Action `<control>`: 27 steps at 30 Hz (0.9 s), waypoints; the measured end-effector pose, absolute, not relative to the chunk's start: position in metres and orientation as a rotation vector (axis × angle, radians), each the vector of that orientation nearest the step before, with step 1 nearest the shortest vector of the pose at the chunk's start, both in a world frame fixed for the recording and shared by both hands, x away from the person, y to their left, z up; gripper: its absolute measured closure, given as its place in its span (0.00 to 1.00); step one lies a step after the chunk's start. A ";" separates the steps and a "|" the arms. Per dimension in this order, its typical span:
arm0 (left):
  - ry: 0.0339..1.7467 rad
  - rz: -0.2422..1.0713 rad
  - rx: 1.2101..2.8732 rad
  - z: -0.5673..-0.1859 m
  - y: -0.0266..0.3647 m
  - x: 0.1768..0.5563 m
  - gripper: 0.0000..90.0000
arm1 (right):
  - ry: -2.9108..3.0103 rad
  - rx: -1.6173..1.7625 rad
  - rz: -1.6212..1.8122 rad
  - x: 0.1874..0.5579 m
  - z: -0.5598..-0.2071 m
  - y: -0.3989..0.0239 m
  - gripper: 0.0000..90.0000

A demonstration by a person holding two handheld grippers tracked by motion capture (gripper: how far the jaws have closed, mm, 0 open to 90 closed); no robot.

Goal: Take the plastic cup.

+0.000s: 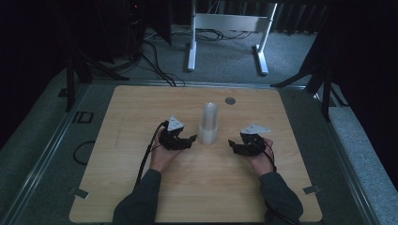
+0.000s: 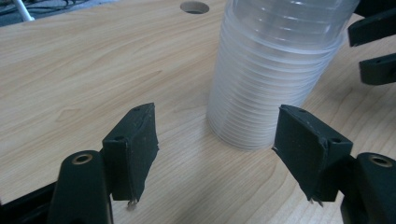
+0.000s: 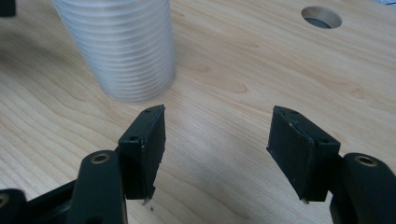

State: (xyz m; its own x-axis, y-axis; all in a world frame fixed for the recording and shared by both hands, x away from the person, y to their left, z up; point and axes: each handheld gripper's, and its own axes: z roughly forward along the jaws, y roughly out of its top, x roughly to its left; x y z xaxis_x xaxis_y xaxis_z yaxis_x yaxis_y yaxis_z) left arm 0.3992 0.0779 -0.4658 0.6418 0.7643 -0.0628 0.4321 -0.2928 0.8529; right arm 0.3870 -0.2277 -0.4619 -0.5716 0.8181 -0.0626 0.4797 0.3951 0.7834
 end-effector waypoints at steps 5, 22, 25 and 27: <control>0.943 0.437 1.904 -0.466 0.077 0.402 0.32 | 2.207 1.099 1.032 0.388 -0.456 -0.227 0.39; 0.831 0.442 1.886 -0.459 0.055 0.401 0.25 | 2.179 1.060 1.057 0.389 -0.439 -0.226 0.37; 0.820 0.455 1.888 -0.460 0.052 0.401 0.24 | 2.173 1.056 1.080 0.390 -0.433 -0.226 0.37; 0.820 0.460 1.882 -0.460 0.051 0.401 0.23 | 2.167 1.057 1.094 0.391 -0.430 -0.227 0.36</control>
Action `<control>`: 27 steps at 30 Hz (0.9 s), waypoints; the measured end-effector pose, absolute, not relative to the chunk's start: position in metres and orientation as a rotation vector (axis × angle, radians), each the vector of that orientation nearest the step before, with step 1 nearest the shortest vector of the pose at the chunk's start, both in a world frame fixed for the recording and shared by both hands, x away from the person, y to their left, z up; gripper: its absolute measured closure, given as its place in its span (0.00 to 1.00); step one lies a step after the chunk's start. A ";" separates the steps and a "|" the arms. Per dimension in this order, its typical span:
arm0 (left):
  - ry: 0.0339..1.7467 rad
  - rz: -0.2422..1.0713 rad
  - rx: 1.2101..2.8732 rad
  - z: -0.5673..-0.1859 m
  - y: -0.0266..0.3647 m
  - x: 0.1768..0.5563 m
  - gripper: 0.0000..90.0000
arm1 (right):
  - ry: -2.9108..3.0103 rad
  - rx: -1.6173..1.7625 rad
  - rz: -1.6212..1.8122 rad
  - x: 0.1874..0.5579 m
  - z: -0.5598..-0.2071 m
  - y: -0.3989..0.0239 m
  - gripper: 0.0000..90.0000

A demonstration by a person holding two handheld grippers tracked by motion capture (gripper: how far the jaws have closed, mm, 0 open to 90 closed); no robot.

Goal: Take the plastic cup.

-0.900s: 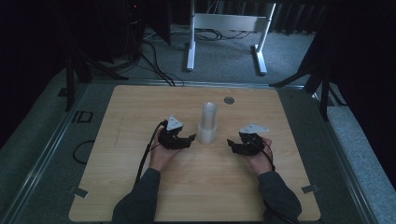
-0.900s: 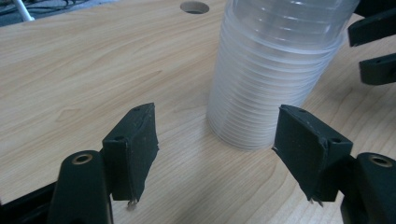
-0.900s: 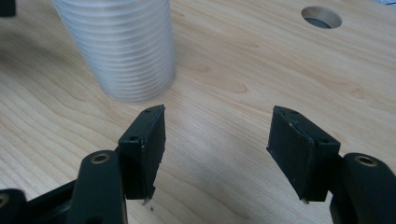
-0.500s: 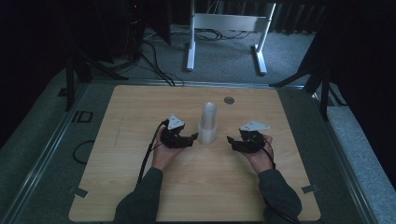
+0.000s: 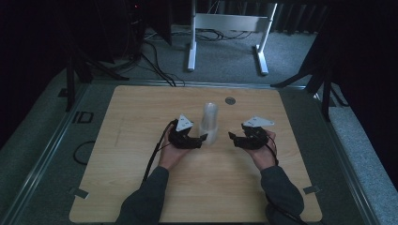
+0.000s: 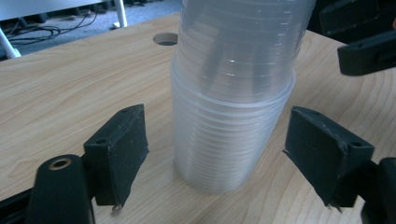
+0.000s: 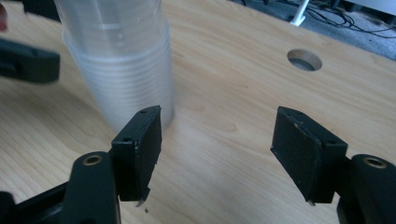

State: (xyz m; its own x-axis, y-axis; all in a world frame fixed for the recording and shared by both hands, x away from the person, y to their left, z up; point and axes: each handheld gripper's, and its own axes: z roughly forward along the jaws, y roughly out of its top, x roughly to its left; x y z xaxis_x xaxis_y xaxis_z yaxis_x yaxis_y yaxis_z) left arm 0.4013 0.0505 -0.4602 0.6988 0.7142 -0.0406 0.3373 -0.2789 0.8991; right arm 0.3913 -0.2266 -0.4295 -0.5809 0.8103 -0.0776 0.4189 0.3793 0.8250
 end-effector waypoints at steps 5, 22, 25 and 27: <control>0.818 0.458 1.894 -0.461 0.044 0.406 0.23 | 2.163 1.034 1.131 0.394 -0.419 -0.224 0.36; 0.789 0.482 1.898 -0.464 0.032 0.410 0.23 | 2.180 0.915 1.313 0.400 -0.384 -0.194 0.33; 0.783 0.485 1.896 -0.464 0.031 0.410 0.23 | 2.184 0.902 1.326 0.403 -0.380 -0.186 0.33; 0.783 0.485 1.895 -0.464 0.031 0.410 0.24 | 2.186 0.898 1.329 0.404 -0.379 -0.184 0.33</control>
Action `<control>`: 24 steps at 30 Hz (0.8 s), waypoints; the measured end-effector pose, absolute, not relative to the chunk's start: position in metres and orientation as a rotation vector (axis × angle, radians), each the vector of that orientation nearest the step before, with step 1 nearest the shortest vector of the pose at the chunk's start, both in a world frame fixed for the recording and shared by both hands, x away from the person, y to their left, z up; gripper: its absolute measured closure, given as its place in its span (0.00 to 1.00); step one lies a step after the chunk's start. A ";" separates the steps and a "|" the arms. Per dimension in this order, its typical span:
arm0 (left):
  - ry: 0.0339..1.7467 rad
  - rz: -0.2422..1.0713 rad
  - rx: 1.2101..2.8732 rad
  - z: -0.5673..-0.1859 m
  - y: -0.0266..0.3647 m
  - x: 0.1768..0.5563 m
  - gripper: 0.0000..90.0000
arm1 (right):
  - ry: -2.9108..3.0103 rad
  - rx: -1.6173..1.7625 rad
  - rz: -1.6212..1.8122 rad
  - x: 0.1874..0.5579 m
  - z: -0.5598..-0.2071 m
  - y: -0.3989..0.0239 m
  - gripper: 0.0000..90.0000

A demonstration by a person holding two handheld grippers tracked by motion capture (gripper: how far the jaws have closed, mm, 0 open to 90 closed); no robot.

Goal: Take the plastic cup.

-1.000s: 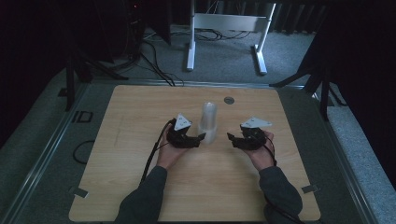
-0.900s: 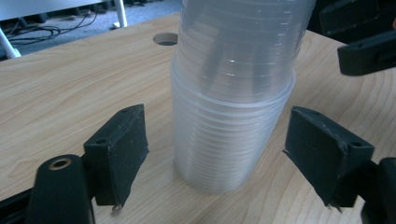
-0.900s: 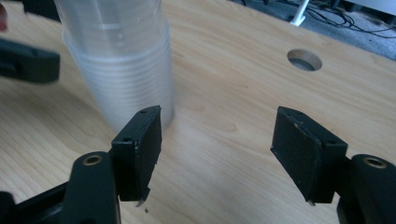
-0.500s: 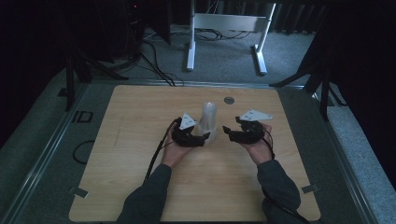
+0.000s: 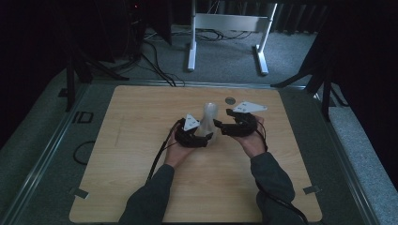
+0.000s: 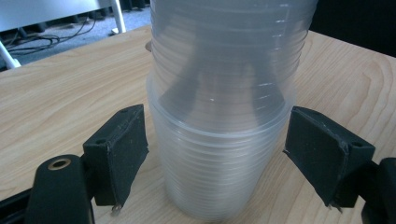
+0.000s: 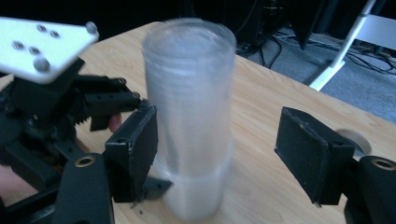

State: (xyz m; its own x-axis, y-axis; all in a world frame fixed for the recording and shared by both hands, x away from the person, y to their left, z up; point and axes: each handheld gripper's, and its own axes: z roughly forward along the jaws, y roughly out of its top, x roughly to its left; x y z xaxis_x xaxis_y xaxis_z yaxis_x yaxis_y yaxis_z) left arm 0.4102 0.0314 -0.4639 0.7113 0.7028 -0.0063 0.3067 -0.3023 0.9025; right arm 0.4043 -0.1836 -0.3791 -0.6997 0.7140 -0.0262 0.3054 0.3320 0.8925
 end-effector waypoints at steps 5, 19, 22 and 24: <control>0.782 0.489 1.887 -0.464 0.032 0.410 0.24 | 2.187 0.872 1.352 0.411 -0.373 -0.168 0.31; 0.775 0.497 1.882 -0.463 0.031 0.409 0.26 | 2.205 0.896 1.343 0.430 -0.372 -0.148 0.33; 0.772 0.505 1.882 -0.463 0.031 0.409 0.27 | 2.211 0.897 1.342 0.431 -0.372 -0.147 0.36; 0.772 0.507 1.882 -0.463 0.031 0.409 0.27 | 2.211 0.896 1.344 0.431 -0.372 -0.146 0.37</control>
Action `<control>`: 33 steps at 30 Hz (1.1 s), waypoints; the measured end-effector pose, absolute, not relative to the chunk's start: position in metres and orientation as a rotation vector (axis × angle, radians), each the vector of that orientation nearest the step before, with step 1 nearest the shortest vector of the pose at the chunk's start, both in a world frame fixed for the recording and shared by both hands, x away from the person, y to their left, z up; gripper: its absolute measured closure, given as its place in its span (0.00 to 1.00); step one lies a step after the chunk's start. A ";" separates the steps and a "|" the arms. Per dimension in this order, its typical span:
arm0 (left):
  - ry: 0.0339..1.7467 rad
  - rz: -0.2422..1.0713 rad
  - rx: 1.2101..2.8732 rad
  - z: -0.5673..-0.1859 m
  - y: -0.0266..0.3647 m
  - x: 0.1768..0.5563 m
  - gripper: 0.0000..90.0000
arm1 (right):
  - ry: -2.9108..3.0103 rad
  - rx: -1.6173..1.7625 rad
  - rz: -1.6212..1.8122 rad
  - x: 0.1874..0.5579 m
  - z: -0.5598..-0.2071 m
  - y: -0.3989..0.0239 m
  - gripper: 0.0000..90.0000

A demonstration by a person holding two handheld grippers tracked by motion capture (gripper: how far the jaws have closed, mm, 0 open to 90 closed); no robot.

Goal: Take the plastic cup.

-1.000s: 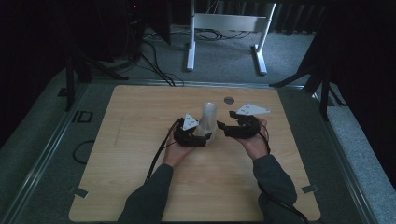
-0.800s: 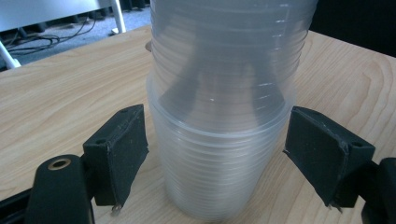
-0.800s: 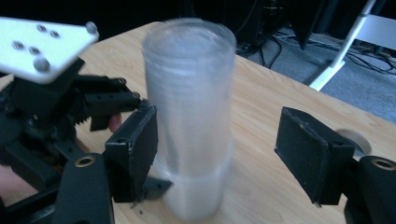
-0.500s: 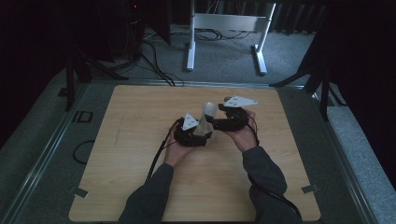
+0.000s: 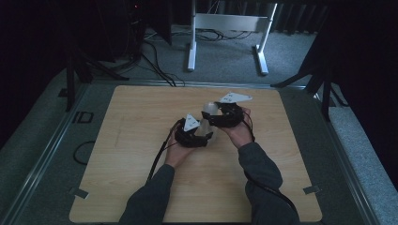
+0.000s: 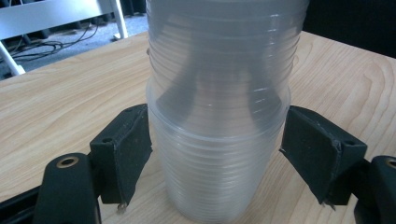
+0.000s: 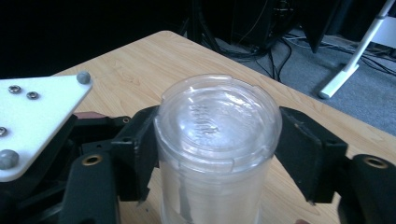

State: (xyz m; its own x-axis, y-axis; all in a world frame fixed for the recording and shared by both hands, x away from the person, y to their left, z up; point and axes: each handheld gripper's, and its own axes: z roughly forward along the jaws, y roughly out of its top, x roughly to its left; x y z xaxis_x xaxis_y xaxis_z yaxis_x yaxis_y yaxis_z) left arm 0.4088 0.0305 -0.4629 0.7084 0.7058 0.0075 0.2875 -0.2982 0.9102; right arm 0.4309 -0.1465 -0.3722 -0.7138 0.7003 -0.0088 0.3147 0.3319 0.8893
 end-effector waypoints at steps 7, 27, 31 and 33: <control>0.767 0.515 1.884 -0.463 0.030 0.408 0.28 | 2.209 0.883 1.343 0.430 -0.370 -0.146 0.43; 0.759 0.508 1.881 -0.462 0.032 0.408 0.28 | 2.168 0.865 1.410 0.425 -0.347 -0.150 0.45; 0.762 0.506 1.876 -0.462 0.033 0.408 0.28 | 2.165 0.857 1.415 0.424 -0.343 -0.150 0.45; 0.763 0.506 1.874 -0.462 0.033 0.408 0.28 | 2.162 0.852 1.416 0.424 -0.341 -0.150 0.45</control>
State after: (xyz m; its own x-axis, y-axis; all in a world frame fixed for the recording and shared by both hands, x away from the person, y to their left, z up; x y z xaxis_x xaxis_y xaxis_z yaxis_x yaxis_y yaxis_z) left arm 0.4078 0.0328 -0.4615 0.7124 0.7018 0.0069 0.2795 -0.2928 0.9144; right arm 0.4237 -0.1502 -0.3411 -0.7255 0.6881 -0.0125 0.2638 0.2947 0.9185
